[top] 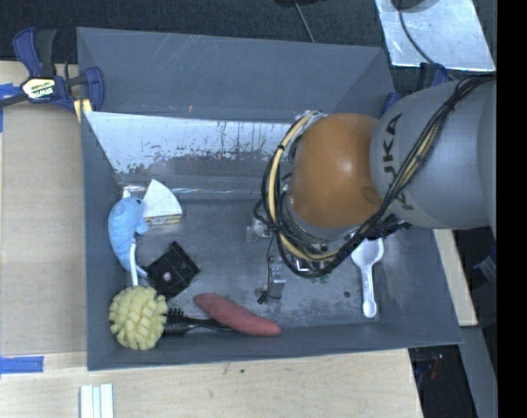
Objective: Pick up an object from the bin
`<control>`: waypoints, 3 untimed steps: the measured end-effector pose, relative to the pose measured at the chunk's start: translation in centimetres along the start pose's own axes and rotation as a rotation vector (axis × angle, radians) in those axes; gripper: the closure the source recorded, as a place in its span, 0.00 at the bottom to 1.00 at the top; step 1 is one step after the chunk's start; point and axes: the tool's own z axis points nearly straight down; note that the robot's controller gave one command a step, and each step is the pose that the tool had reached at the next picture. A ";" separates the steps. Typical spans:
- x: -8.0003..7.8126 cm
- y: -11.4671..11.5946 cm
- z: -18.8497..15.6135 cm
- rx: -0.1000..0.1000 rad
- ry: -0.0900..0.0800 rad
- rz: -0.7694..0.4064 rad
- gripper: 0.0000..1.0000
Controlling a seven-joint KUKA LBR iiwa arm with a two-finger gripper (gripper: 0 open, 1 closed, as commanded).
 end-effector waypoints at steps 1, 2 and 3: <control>-0.2 0.0 -0.4 -0.001 -0.008 0.003 0.00; 2.7 8.3 5.6 -0.005 -0.012 0.198 0.00; 0.6 9.3 0.1 -0.001 -0.013 -0.157 0.00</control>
Offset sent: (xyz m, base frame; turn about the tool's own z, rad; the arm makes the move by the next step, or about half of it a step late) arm -0.0295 0.0816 -0.0587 0.2009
